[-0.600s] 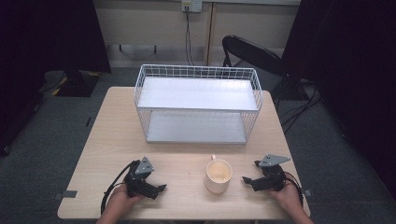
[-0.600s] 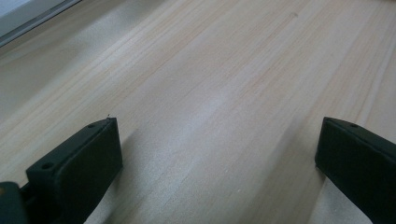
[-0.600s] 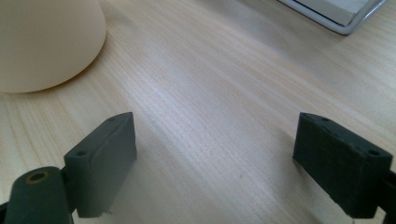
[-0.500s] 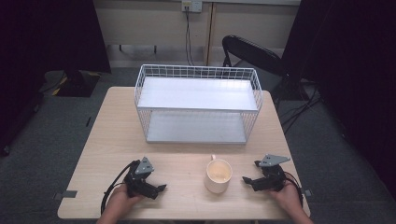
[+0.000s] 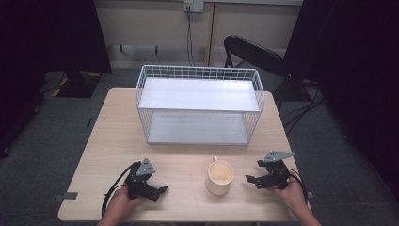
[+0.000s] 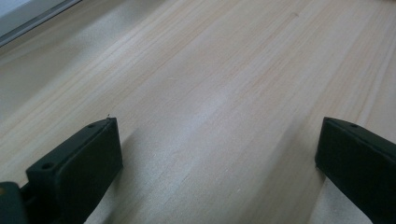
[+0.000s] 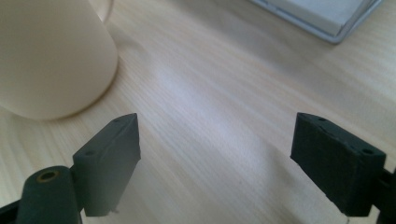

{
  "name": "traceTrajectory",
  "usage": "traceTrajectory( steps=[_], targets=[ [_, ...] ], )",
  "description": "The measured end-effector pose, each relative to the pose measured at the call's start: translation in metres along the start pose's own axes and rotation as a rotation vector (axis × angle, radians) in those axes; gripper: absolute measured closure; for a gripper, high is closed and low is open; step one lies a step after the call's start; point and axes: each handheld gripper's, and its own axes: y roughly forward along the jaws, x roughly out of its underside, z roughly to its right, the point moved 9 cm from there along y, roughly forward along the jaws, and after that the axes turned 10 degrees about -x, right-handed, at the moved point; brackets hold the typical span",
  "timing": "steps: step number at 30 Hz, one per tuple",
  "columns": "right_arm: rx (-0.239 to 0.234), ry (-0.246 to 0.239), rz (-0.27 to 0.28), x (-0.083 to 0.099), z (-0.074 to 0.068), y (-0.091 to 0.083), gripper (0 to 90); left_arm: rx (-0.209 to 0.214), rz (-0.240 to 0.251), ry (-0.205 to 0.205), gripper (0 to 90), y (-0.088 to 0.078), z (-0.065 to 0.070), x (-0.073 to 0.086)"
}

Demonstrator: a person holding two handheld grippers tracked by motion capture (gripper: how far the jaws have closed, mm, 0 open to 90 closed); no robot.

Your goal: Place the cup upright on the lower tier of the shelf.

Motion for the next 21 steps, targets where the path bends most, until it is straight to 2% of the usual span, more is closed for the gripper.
traceTrajectory(
  steps=[7,10,21],
  targets=[
    [-0.027,0.0,0.018,-0.018,-0.006,-0.007,16.1,0.0,0.0,0.0,0.1,0.0,0.0,0.0],
    [-0.035,-0.031,0.019,-0.028,-0.012,-0.009,16.1,0.0,0.0,0.0,0.1,0.0,0.0,0.0],
    [-0.05,-0.058,0.016,-0.051,-0.024,-0.013,16.2,0.0,0.0,0.0,0.0,0.0,0.0,0.0]
  ],
)
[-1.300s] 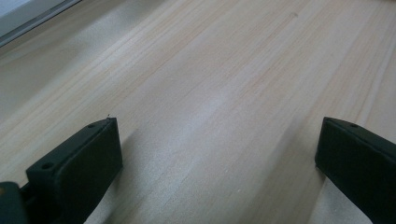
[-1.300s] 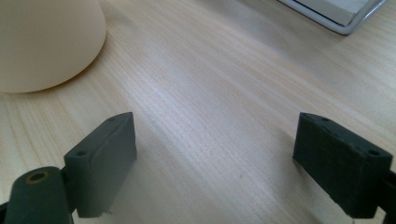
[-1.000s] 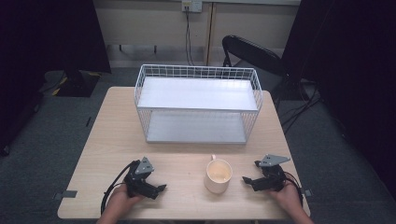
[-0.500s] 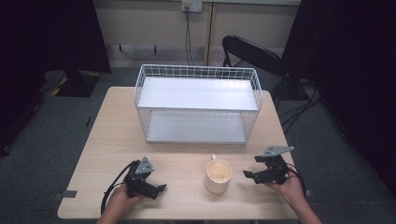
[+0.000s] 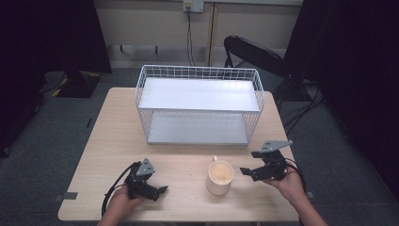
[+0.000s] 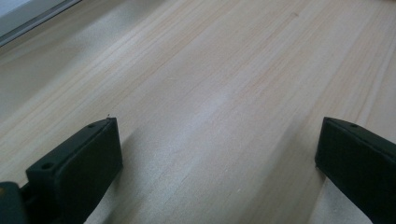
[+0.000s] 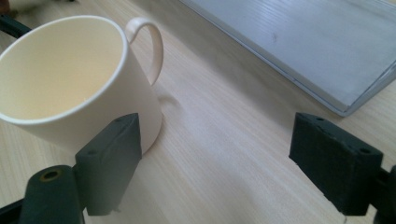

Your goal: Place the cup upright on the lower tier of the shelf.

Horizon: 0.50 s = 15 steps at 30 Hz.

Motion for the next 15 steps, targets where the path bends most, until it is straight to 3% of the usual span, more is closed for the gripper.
traceTrajectory(
  steps=[15],
  targets=[
    [-0.021,-0.02,0.001,-0.019,-0.014,0.002,16.1,0.0,0.0,-0.001,0.1,0.0,0.0,0.0]
  ],
)
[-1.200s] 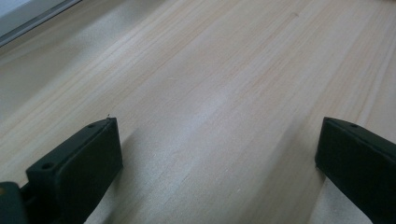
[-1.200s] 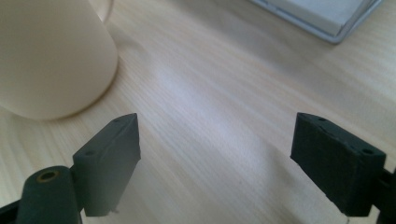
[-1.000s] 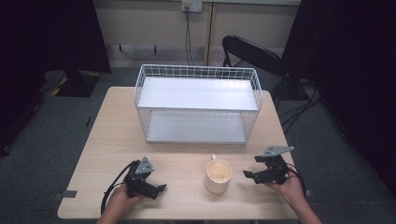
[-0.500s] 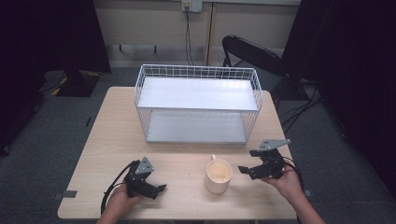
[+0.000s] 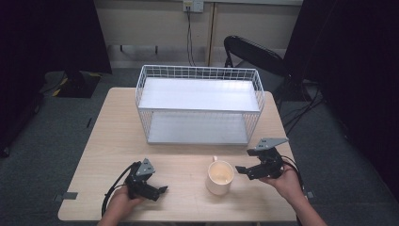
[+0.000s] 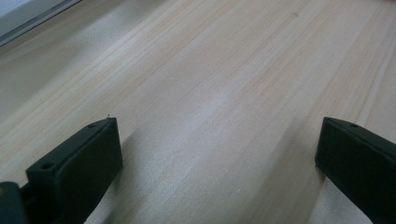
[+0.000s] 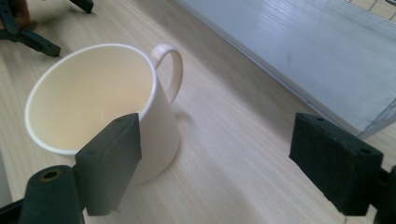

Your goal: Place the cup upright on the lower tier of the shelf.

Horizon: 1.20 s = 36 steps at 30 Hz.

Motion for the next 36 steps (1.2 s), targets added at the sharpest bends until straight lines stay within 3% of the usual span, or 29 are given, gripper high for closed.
traceTrajectory(
  steps=[23,36],
  targets=[
    [-0.062,-0.018,-0.013,-0.015,-0.023,0.019,16.3,0.0,0.0,0.0,0.1,0.0,0.0,0.0],
    [-0.09,0.013,-0.021,-0.013,-0.027,0.036,18.8,0.0,0.0,0.001,0.1,0.0,0.0,0.0]
  ],
)
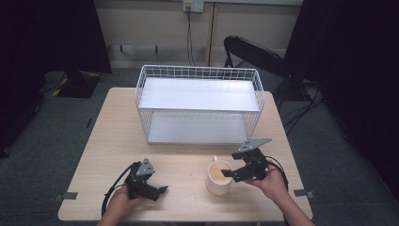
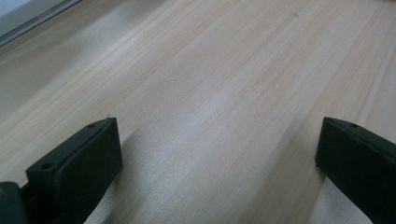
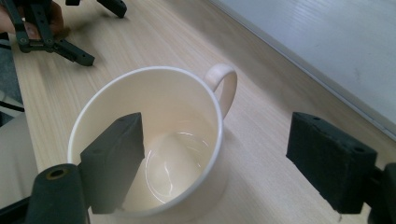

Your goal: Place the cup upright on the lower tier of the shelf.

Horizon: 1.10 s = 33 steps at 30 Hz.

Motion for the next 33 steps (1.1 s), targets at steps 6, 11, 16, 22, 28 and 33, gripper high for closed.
traceTrajectory(
  steps=[6,11,16,22,28,33],
  targets=[
    [-0.027,0.01,-0.011,0.001,-0.002,0.009,24.1,0.0,0.0,0.0,0.1,0.0,0.0,0.0],
    [-0.034,0.009,-0.032,0.003,-0.003,0.014,26.9,0.0,0.0,-0.001,0.1,0.0,0.0,0.0],
    [-0.031,0.006,-0.049,0.006,-0.002,0.017,31.4,0.0,0.0,0.0,0.1,0.0,0.0,0.0],
    [-0.035,0.01,-0.064,0.01,-0.001,0.02,36.8,0.0,0.0,0.0,0.0,0.0,0.0,0.0],
    [-0.034,-0.003,-0.081,0.012,-0.002,0.023,39.2,0.0,0.0,-0.001,0.0,0.0,0.0,0.0],
    [-0.039,-0.009,-0.095,0.013,-0.003,0.026,44.0,0.0,0.0,0.0,0.1,0.0,0.0,0.0]
  ],
)
